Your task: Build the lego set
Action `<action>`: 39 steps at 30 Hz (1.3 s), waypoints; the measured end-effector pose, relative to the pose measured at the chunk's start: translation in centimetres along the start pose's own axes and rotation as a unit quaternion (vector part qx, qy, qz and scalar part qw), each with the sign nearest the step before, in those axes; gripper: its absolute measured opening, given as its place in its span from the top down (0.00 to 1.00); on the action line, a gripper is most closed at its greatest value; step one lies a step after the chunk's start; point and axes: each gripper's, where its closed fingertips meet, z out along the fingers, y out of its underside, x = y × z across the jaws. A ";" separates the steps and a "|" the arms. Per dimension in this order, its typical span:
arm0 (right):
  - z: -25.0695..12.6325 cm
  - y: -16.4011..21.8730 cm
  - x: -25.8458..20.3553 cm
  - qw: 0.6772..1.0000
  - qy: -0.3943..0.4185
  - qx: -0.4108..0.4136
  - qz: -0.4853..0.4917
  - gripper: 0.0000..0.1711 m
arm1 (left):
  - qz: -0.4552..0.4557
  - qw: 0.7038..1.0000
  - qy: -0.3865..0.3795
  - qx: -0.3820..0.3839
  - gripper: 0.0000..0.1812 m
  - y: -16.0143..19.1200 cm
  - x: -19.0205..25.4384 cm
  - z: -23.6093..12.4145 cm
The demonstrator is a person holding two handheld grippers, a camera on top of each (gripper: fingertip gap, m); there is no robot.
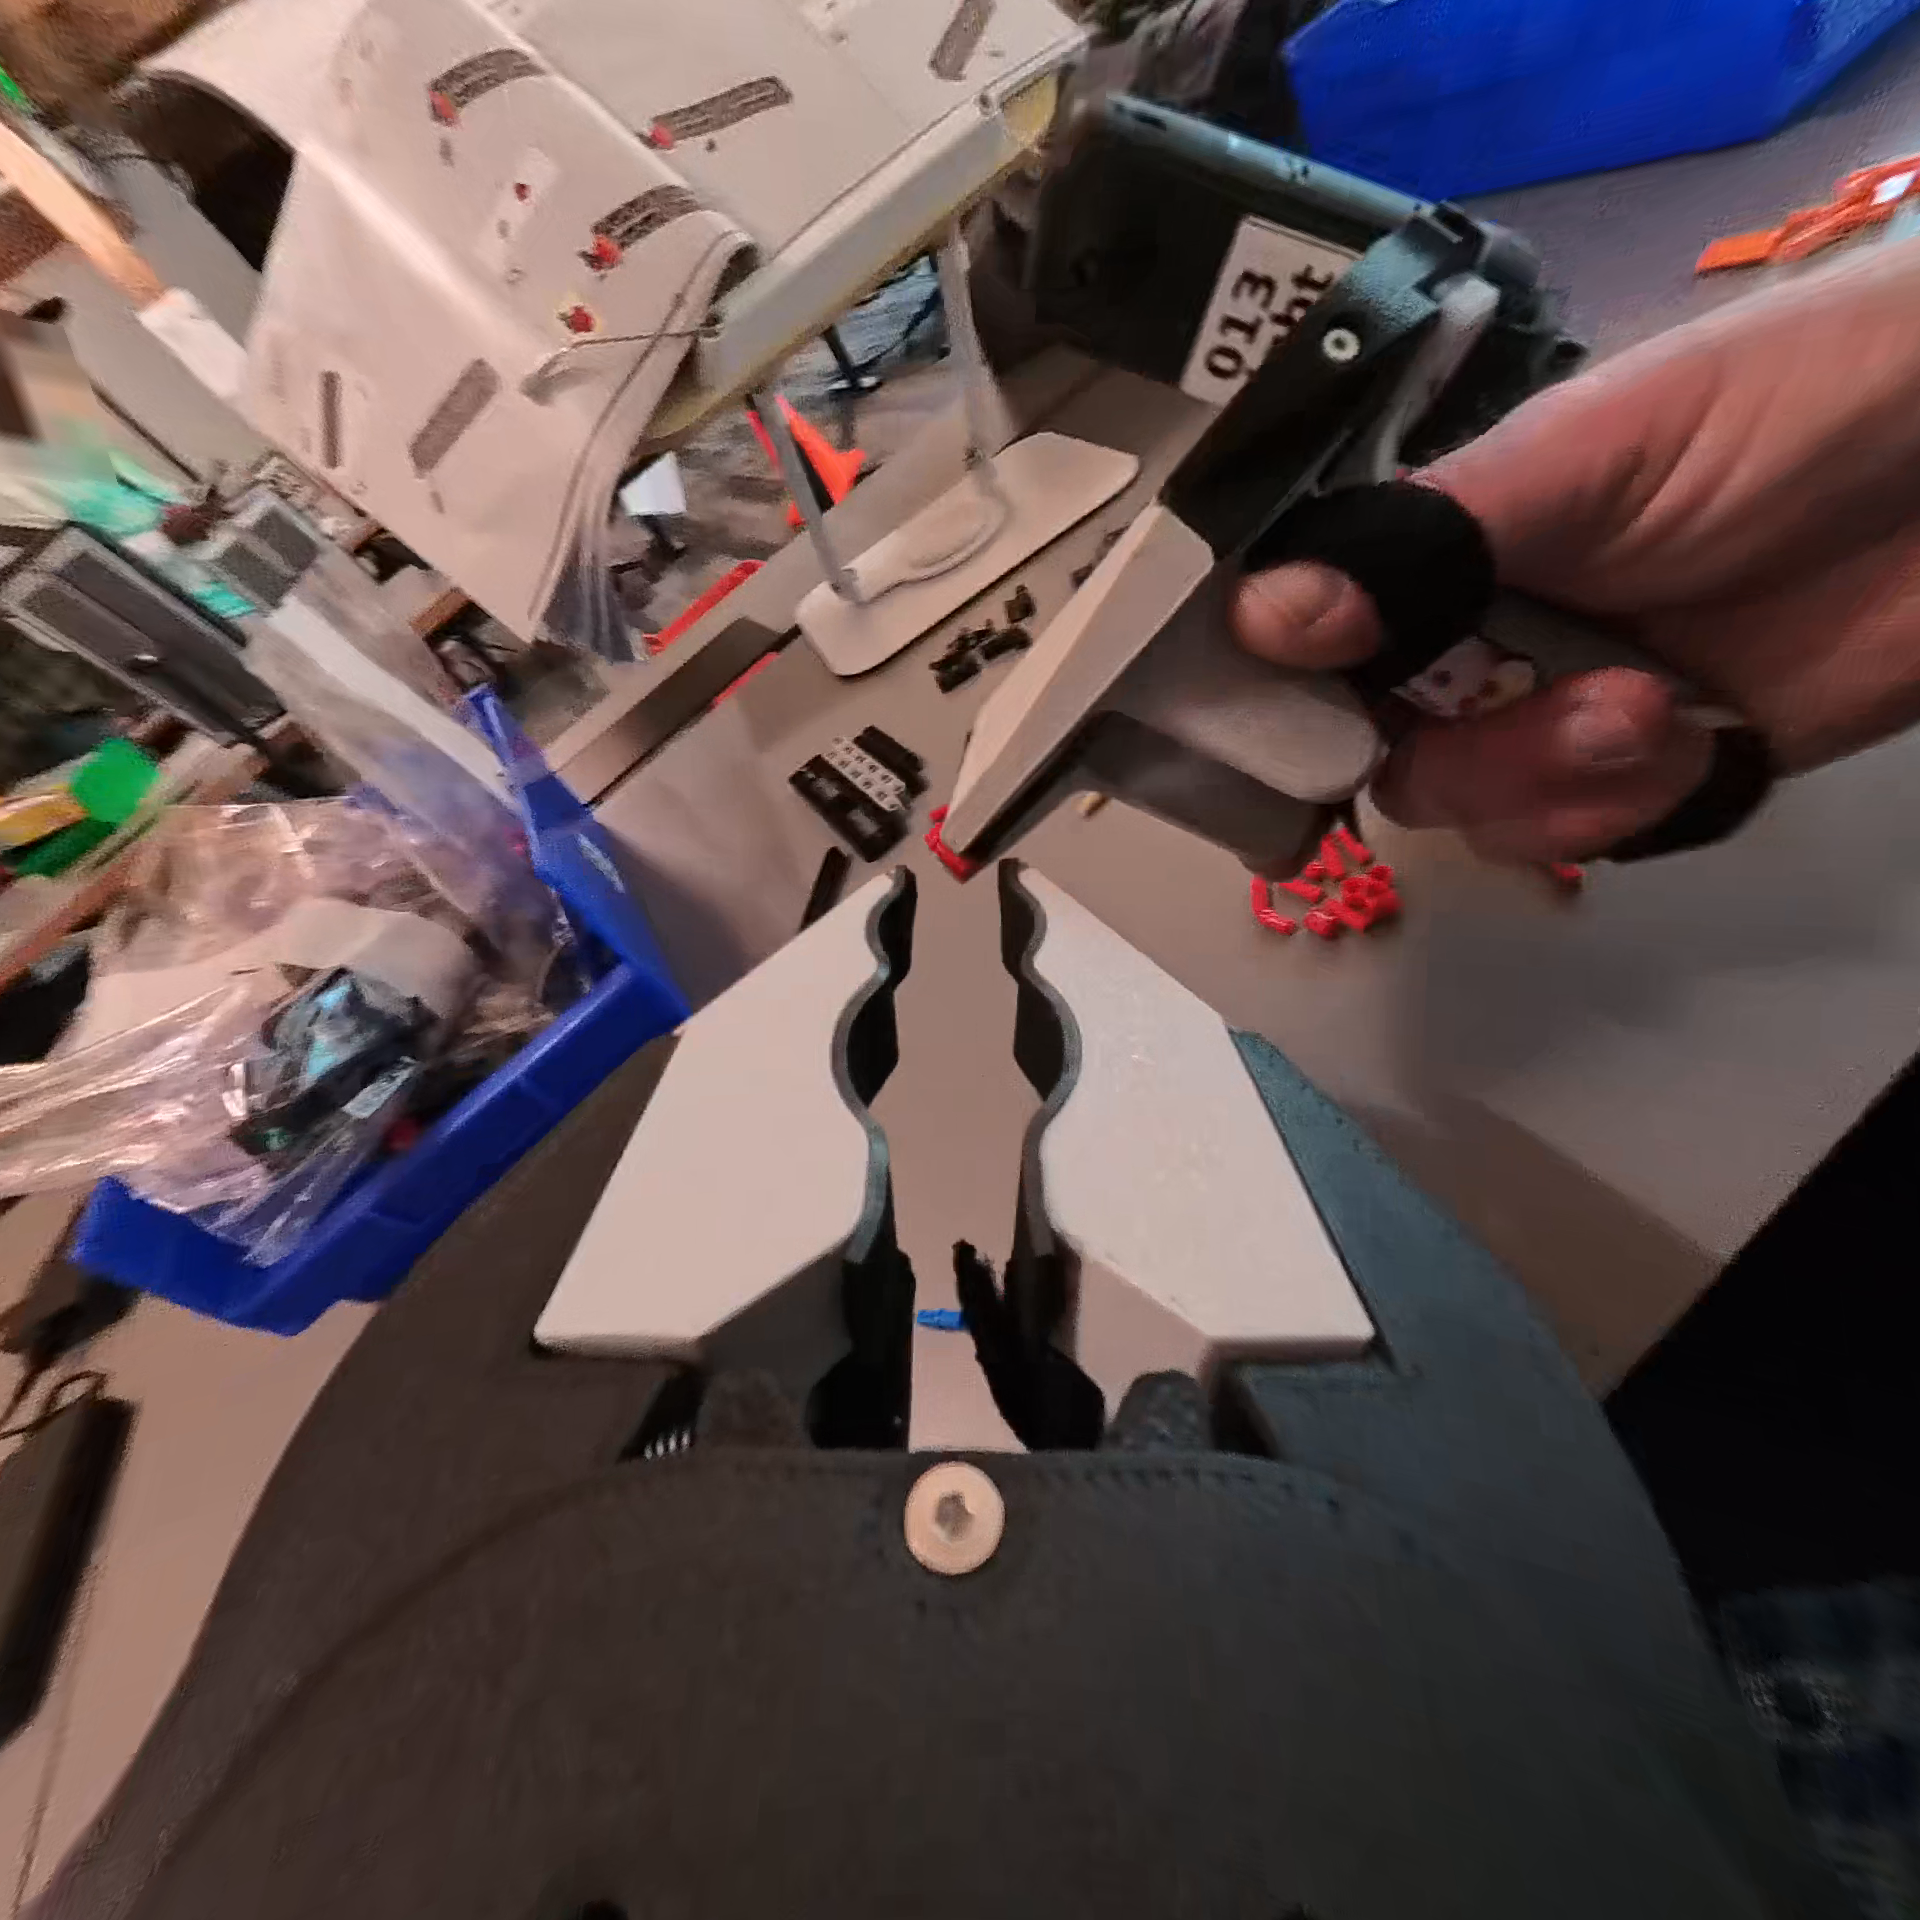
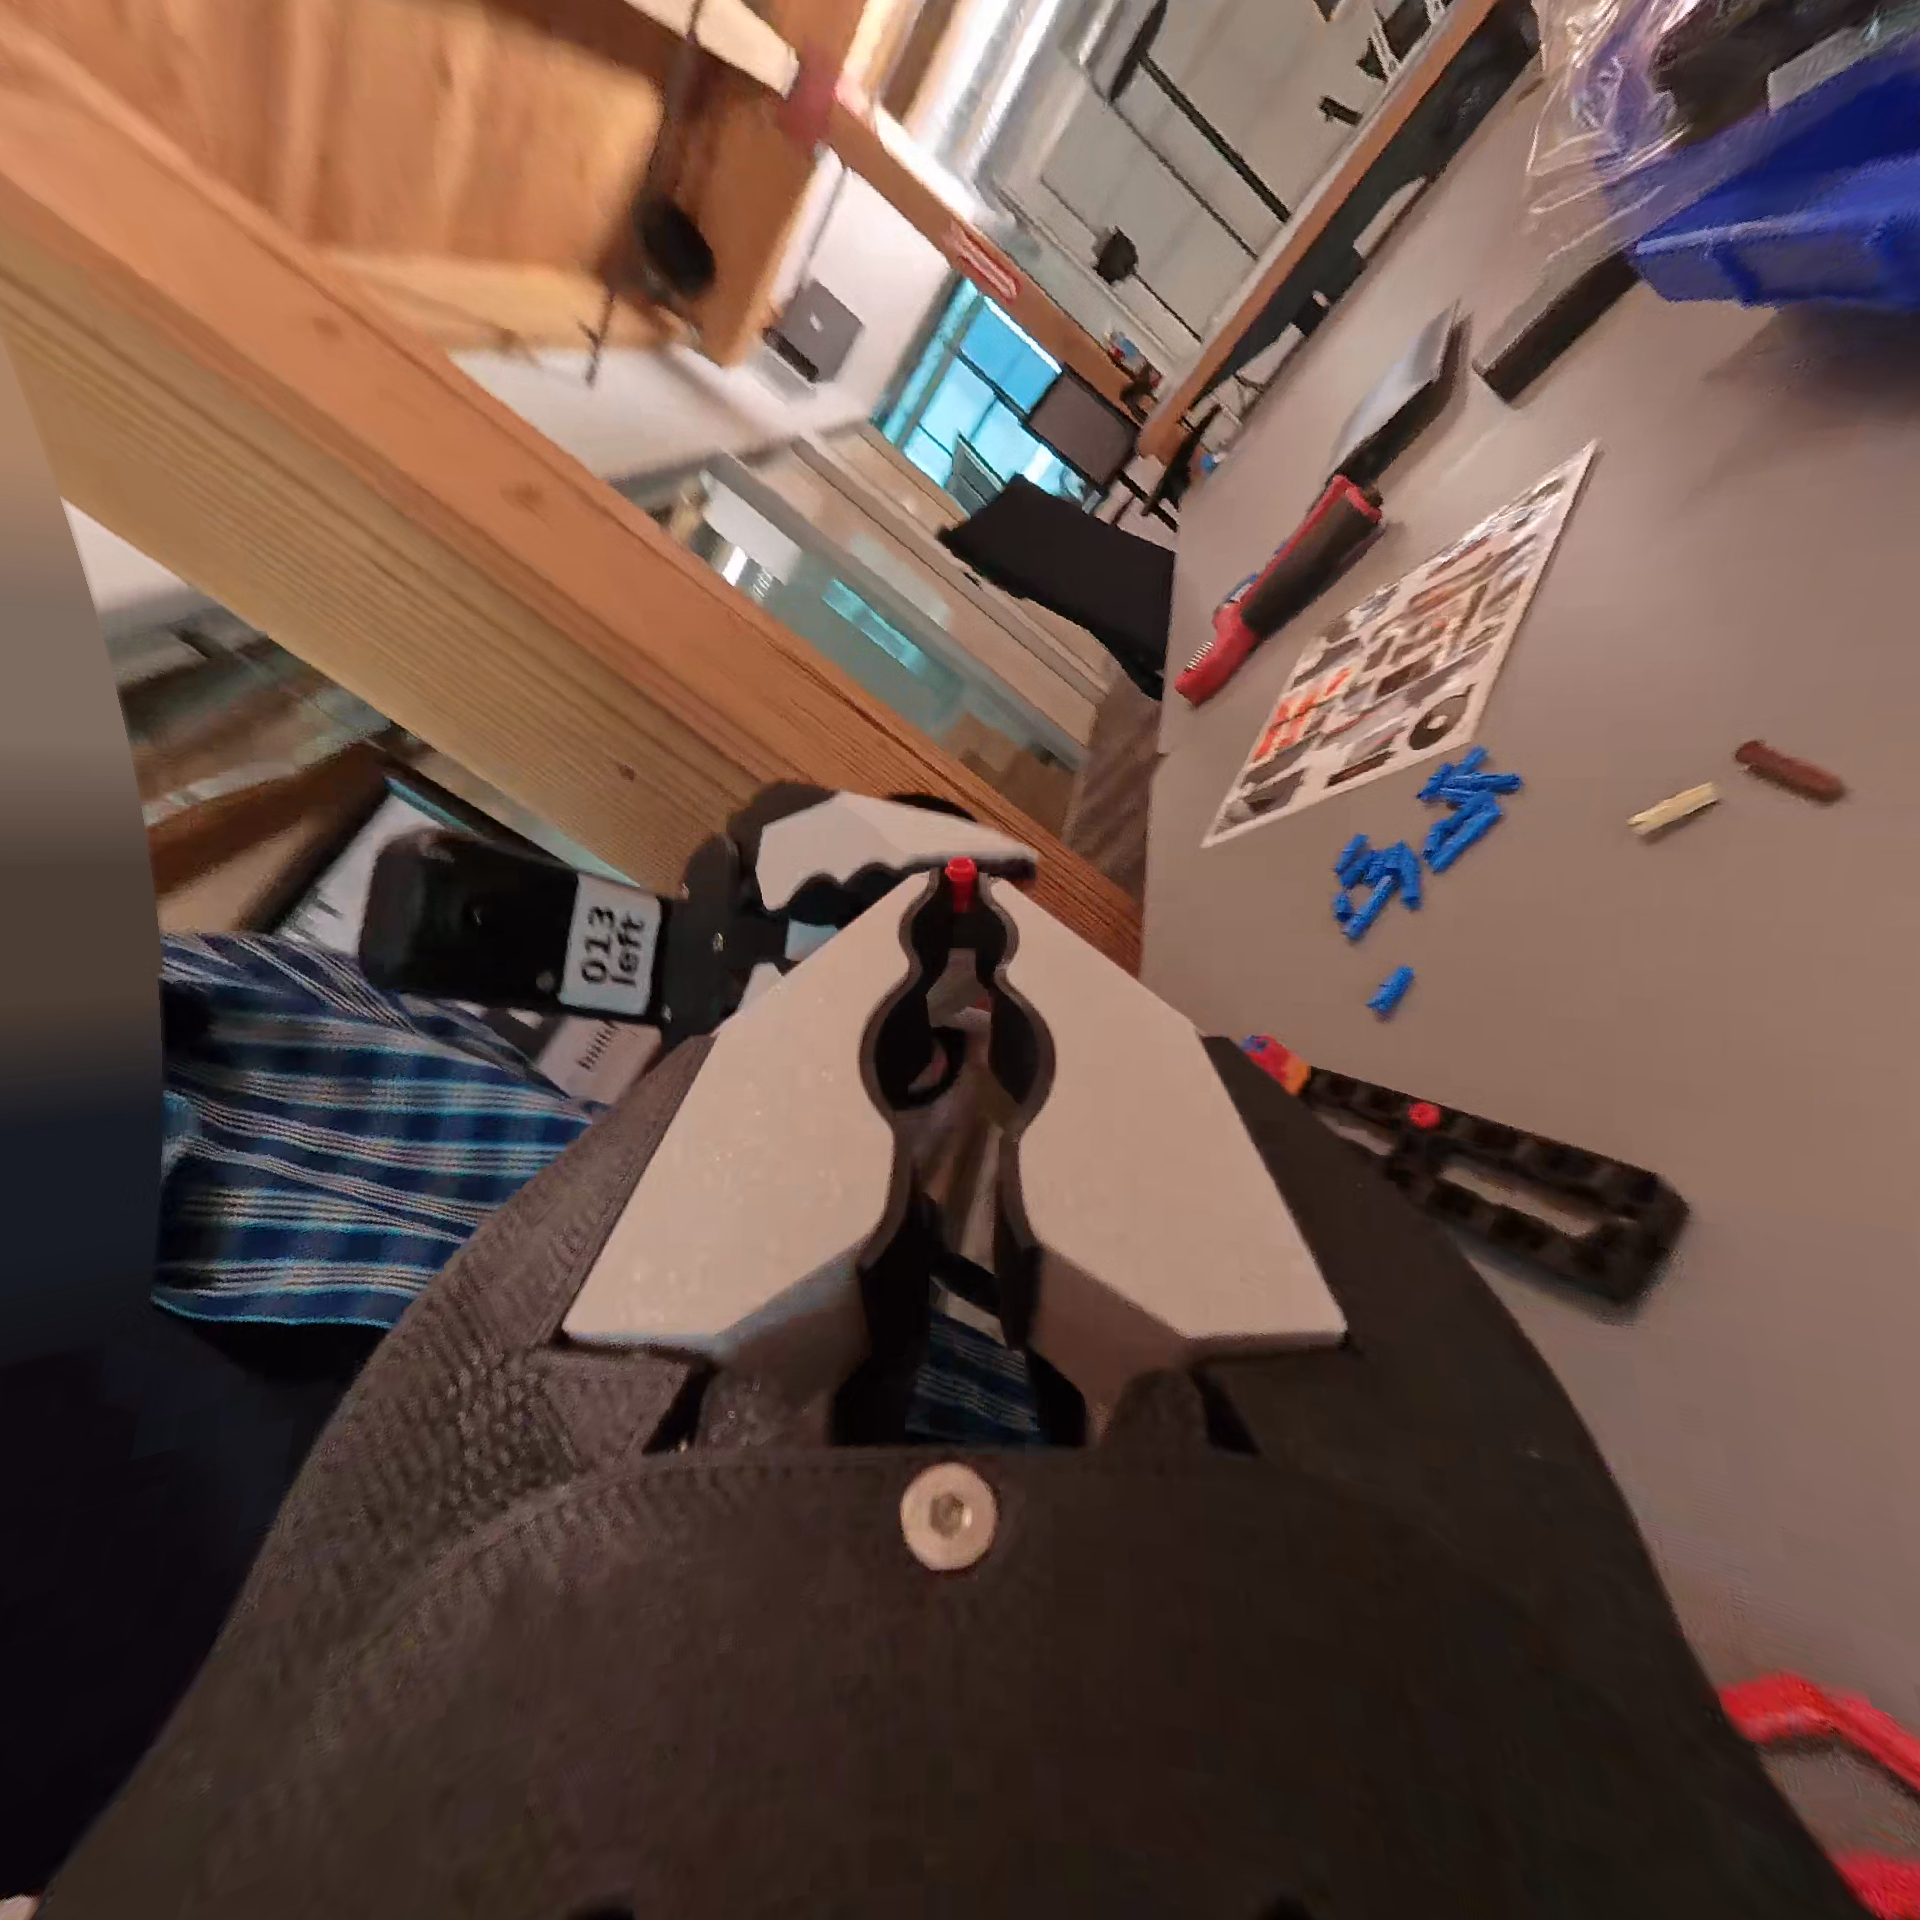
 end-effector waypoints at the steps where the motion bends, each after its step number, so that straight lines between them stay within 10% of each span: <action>1: 0.1 -0.1 -0.1 1.000 -0.013 0.012 0.021 0.99 | 0.004 1.000 -0.001 0.001 0.94 0.0 0.1 0.0; 39: -0.9 -1.0 -1.5 0.997 -0.059 0.042 0.039 0.98 | 0.037 0.997 -0.049 0.040 0.99 -2.6 -0.2 -0.9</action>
